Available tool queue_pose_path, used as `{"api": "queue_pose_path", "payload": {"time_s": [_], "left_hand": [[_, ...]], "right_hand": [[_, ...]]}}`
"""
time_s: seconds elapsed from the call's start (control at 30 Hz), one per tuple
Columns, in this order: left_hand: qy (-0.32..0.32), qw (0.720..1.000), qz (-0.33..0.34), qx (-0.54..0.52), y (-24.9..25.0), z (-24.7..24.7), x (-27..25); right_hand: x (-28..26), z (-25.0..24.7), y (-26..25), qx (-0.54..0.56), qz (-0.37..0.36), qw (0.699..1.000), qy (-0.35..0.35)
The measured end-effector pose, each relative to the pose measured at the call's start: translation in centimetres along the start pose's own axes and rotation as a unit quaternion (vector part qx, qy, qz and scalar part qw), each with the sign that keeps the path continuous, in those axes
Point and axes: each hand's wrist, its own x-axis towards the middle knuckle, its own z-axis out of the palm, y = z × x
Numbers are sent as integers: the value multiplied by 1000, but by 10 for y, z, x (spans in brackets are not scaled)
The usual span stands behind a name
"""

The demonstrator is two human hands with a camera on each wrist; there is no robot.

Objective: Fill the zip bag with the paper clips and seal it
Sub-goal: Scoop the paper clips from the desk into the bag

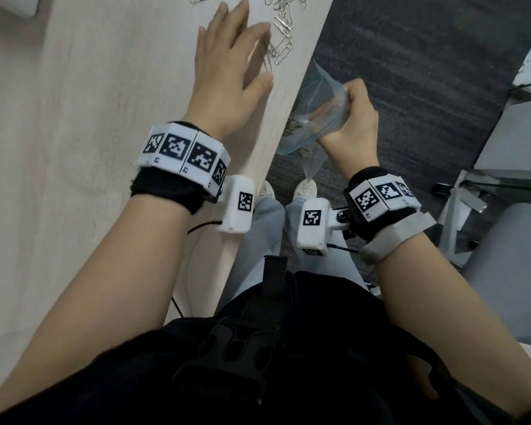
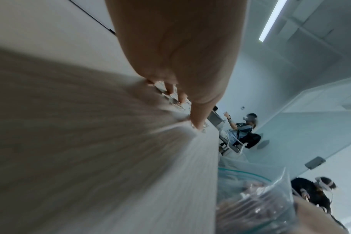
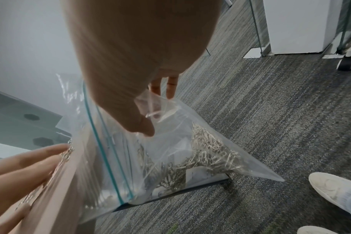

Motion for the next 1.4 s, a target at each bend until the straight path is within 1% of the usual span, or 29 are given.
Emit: {"api": "queue_pose_path", "payload": {"time_s": [0.07, 0.2, 0.33, 0.5, 0.57, 0.63, 0.73, 0.8, 0.87, 0.93, 1.03, 1.13, 1.17, 1.27, 1.4], "left_hand": [[29, 999, -18, -29, -1, -6, 0], [76, 994, -78, -10, -13, -25, 14], [115, 983, -145, -6, -37, -39, 34], [115, 966, -231, 36, -57, -52, 57], [116, 960, -253, 41, -58, -54, 63], [104, 961, -252, 39, -55, -52, 68], [65, 971, -228, 35, -44, -44, 72], [38, 977, -211, 18, -32, -36, 71], [24, 979, -202, -12, -23, -34, 73], [40, 979, -198, -21, -21, -38, 82], [79, 975, -205, 8, -31, -54, 103], [98, 969, -223, 32, -43, -65, 122], [91, 969, -226, 36, -46, -65, 126], [37, 972, -223, 69, -47, -60, 127], [-11, 979, -190, 67, -33, -46, 109]], "right_hand": [[4, -2, -2, 3, 0, 1000, -1], [13, -5, -6, -7, 6, 1000, -1], [23, -8, -7, -11, 9, 1000, 5], [39, -13, -9, -18, 10, 1000, -16], [45, -17, -12, -3, 16, 1000, -23], [49, -21, -14, 0, 19, 999, -31], [57, -22, -15, -6, 20, 999, -36], [62, -22, -15, -12, 22, 999, -39], [68, -22, -17, -14, 23, 999, -42], [74, -24, -18, -8, 27, 999, -44], [82, -25, -20, -3, 31, 999, -44], [89, -26, -20, -5, 29, 999, -42], [91, -26, -21, -6, 31, 999, -40], [97, -27, -21, -1, 43, 998, -37], [99, -27, -25, 22, 58, 997, -43]]}}
